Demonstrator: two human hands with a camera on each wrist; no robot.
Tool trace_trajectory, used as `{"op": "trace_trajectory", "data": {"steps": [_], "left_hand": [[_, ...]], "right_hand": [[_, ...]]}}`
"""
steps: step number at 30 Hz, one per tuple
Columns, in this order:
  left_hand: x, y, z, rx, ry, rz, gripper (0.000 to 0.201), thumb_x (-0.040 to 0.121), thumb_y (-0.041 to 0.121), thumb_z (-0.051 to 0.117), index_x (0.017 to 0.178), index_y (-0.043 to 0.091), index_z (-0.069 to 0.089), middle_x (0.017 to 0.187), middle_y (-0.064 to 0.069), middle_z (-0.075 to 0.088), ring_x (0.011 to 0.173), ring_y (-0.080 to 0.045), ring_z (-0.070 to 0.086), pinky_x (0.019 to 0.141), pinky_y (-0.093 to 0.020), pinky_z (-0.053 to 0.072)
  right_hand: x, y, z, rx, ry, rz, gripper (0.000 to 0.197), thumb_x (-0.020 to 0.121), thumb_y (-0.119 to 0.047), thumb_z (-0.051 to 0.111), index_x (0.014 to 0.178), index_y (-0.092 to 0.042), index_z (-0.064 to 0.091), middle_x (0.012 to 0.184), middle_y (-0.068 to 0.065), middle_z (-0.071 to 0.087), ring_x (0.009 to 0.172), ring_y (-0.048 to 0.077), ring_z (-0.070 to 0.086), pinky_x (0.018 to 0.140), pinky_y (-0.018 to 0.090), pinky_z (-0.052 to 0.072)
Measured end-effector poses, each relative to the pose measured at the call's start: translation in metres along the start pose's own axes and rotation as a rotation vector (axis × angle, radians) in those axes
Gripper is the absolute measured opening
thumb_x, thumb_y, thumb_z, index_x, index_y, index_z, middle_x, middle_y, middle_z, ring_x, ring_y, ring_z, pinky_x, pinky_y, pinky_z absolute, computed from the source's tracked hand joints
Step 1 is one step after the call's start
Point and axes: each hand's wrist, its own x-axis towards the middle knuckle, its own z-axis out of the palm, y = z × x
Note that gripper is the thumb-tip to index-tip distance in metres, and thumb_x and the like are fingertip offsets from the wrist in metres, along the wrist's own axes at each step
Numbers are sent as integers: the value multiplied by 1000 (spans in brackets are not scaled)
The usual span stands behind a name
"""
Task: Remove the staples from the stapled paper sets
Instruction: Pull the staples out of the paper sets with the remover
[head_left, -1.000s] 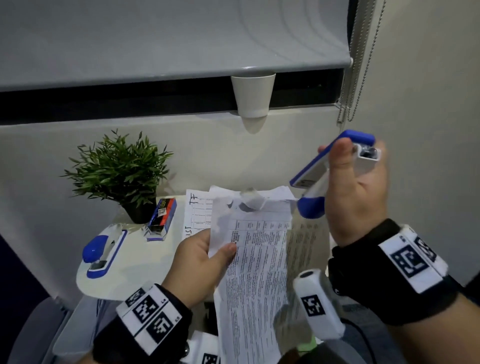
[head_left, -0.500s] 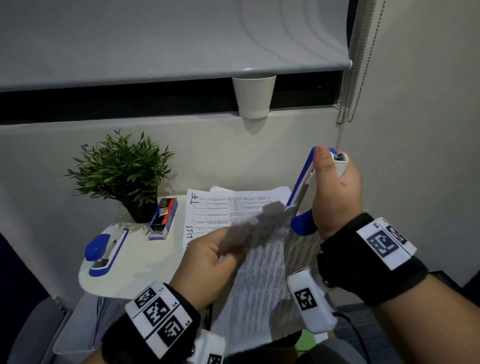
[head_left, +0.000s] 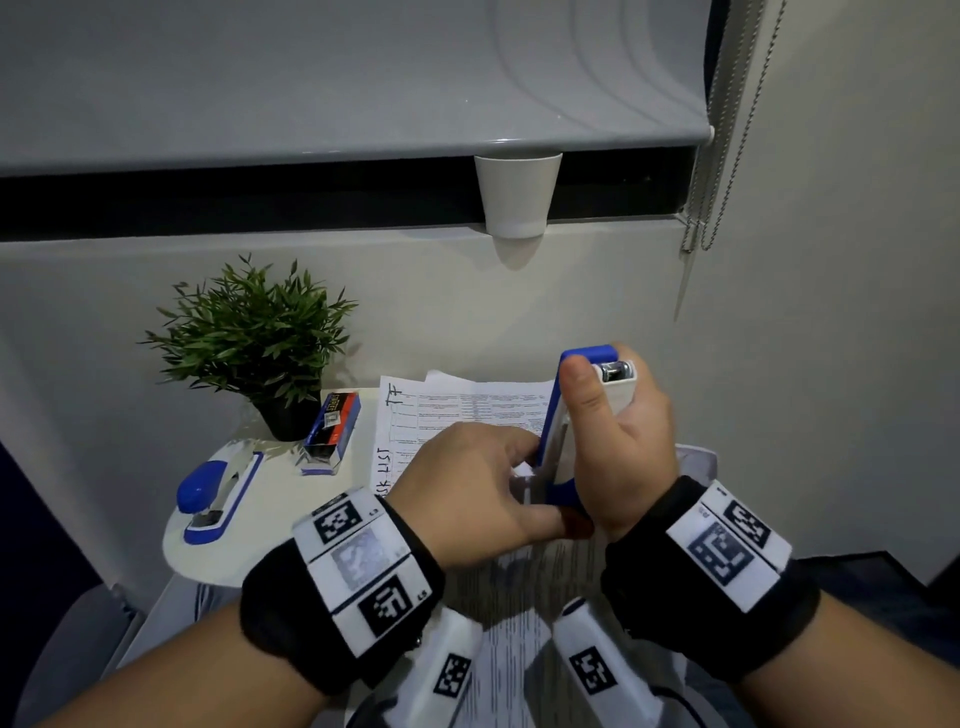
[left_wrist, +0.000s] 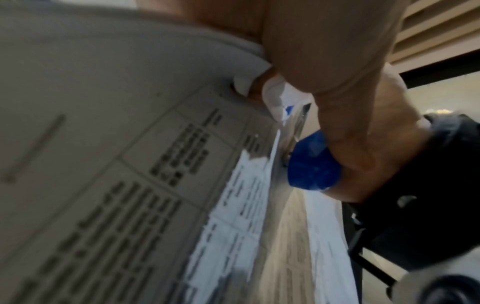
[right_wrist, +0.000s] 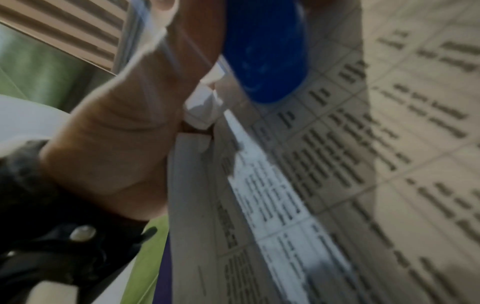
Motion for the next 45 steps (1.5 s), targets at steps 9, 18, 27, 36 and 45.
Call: {"op": "trace_trajectory", "data": {"steps": [9, 18, 27, 36, 45], "left_hand": [[-2, 1, 13, 105, 101, 25, 31, 58, 66, 54, 58, 36, 46, 59, 10, 55, 62, -8, 56, 59, -28, 47], [4, -27, 7, -53, -45, -147, 46, 75, 21, 77, 115, 37, 61, 99, 7, 66, 86, -8, 62, 86, -26, 50], [35, -66, -8, 96, 14, -327, 34, 68, 25, 81, 99, 21, 68, 100, 0, 58, 95, -16, 55, 77, -19, 39], [22, -71, 18, 273, 18, -142, 14, 85, 30, 65, 96, 28, 71, 93, 9, 69, 91, -10, 59, 77, -22, 46], [-22, -103, 32, 396, -305, 214, 40, 57, 8, 70, 92, 27, 77, 102, 14, 71, 87, -13, 67, 70, -22, 51]], "right_hand": [[3, 8, -1, -5, -15, -18, 28, 70, -56, 51, 68, -28, 49, 51, -19, 54, 47, -2, 49, 51, 11, 38], [11, 16, -26, 34, 210, 22, 33, 64, -60, 49, 74, -28, 48, 54, -23, 56, 51, -6, 48, 57, 13, 38], [-7, 10, -36, -725, -527, 45, 26, 72, -46, 58, 84, -27, 46, 68, -10, 58, 63, 8, 56, 59, 26, 43], [-67, 69, -26, -1295, -1190, 26, 62, 90, -49, 51, 137, -12, 36, 159, 2, 12, 130, 25, 37, 101, 37, 39], [-75, 69, -39, -1342, -1177, -63, 34, 80, -42, 58, 104, -19, 50, 111, 1, 58, 107, 24, 53, 90, 32, 40]]}}
